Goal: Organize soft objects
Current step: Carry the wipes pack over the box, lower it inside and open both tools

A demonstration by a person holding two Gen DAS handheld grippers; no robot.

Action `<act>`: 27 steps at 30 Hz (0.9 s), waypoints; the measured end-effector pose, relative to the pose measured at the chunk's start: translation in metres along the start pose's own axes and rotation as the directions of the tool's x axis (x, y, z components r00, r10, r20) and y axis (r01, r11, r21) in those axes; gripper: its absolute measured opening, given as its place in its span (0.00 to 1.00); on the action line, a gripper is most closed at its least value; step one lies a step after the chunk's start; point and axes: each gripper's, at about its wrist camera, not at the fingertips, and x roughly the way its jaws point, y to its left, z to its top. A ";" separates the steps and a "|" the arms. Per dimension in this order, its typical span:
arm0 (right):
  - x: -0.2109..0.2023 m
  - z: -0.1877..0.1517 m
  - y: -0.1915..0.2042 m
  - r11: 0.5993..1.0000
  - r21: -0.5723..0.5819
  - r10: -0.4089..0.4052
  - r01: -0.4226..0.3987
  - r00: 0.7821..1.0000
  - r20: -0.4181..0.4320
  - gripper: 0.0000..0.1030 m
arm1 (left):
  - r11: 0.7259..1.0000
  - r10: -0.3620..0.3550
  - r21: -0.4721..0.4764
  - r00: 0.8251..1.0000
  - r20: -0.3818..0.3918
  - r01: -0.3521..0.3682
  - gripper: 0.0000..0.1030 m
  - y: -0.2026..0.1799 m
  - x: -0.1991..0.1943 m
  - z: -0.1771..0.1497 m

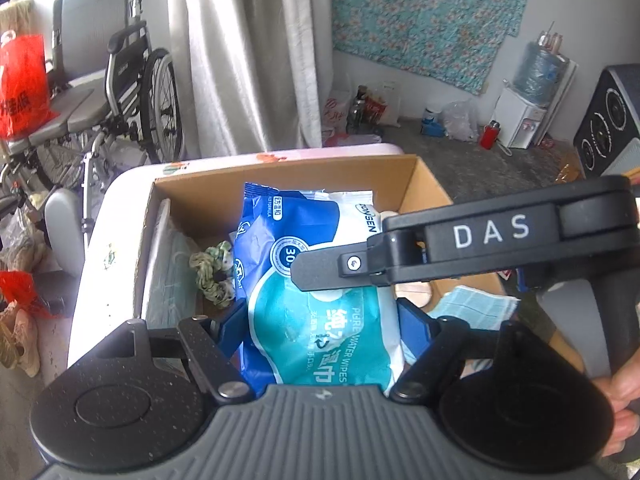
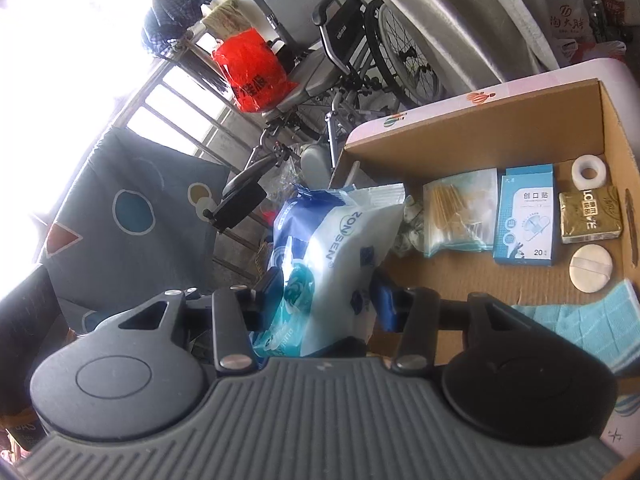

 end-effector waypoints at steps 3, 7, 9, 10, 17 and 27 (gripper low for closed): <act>0.055 0.023 -0.019 0.999 0.049 -0.015 0.019 0.996 -0.088 0.45 | 0.999 0.004 -0.040 0.996 -0.086 -0.007 0.76 0.031 0.040 0.005; 0.118 0.024 -0.046 0.994 0.097 -0.038 0.058 0.978 -0.203 0.46 | 0.997 0.015 -0.072 0.982 -0.190 -0.029 0.75 0.052 0.085 -0.005; 0.141 0.022 -0.061 0.990 0.125 -0.037 0.071 0.966 -0.257 0.46 | 0.995 0.022 -0.088 0.972 -0.235 -0.044 0.76 0.058 0.100 -0.009; 0.154 0.021 -0.068 0.987 0.139 -0.037 0.079 0.958 -0.284 0.46 | 0.994 0.022 -0.097 0.967 -0.253 -0.048 0.75 0.061 0.106 -0.012; 0.200 0.008 -0.087 0.980 0.151 -0.055 0.127 0.911 -0.408 0.50 | 0.987 0.013 -0.146 0.941 -0.339 -0.067 0.76 0.073 0.124 -0.028; 0.205 0.009 -0.098 0.968 0.204 -0.060 0.146 0.924 -0.377 0.79 | 0.988 0.056 -0.123 0.965 -0.256 -0.090 0.81 0.069 0.078 -0.027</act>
